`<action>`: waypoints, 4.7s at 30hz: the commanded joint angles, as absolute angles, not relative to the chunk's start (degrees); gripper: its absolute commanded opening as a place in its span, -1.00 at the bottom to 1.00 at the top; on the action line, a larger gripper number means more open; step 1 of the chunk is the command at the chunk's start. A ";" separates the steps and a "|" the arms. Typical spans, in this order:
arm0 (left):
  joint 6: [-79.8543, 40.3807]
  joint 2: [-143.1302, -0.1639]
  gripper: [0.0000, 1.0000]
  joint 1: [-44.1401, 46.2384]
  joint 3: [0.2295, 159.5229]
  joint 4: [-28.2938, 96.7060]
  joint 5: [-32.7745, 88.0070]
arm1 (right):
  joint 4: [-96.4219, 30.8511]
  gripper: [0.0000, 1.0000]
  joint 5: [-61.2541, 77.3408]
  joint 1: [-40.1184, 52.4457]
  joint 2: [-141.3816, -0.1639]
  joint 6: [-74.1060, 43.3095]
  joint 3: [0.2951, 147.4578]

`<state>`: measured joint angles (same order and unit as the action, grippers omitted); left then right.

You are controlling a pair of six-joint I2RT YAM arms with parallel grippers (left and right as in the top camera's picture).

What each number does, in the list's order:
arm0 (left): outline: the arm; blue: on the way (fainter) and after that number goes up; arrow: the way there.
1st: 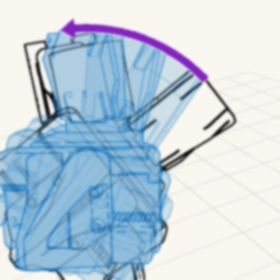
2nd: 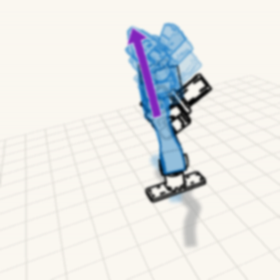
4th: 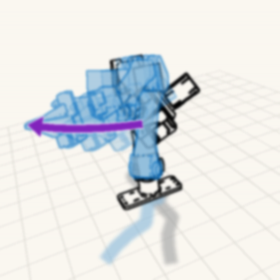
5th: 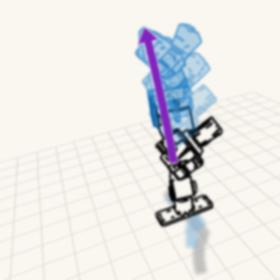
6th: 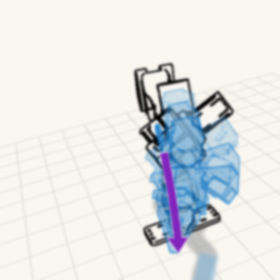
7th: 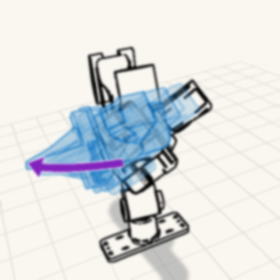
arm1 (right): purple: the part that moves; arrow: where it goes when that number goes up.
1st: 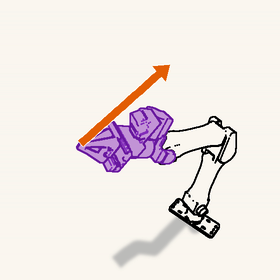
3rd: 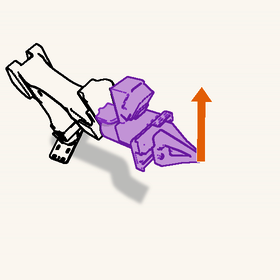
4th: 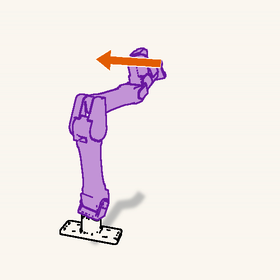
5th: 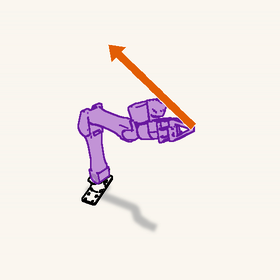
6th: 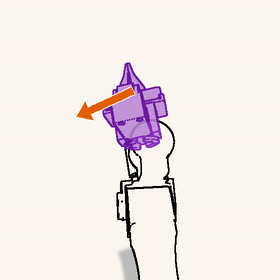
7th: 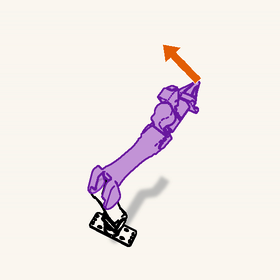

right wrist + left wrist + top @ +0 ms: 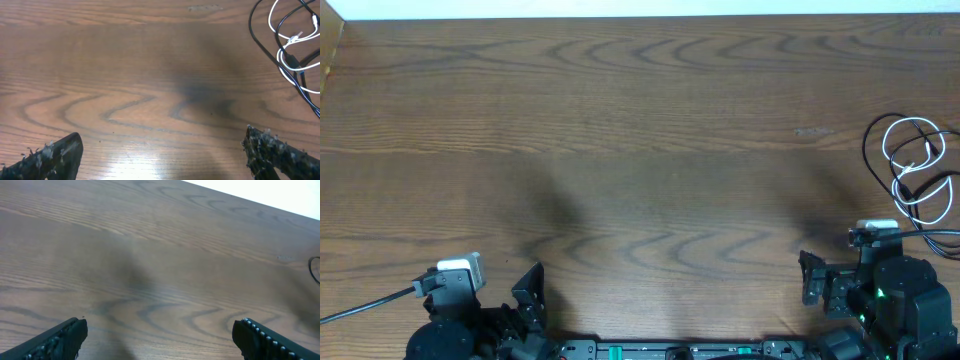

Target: Untangle cables

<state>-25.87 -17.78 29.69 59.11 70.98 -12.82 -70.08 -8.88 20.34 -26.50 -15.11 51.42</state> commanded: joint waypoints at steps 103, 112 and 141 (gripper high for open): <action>-25.76 -17.69 0.96 29.87 58.76 71.20 -13.80 | -4.19 0.99 2.07 -1.04 -0.27 -2.28 0.30; -25.76 -17.69 0.96 29.87 58.76 71.20 -13.80 | -4.19 0.99 2.07 -1.04 -0.27 -2.28 0.32; -25.76 -17.69 0.96 29.87 58.76 71.20 -13.80 | -4.19 0.99 2.07 -1.04 -0.30 -2.28 0.32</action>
<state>-25.87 -17.78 29.69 58.94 71.29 -12.82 -3.95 1.91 -1.45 -0.69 -3.16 0.36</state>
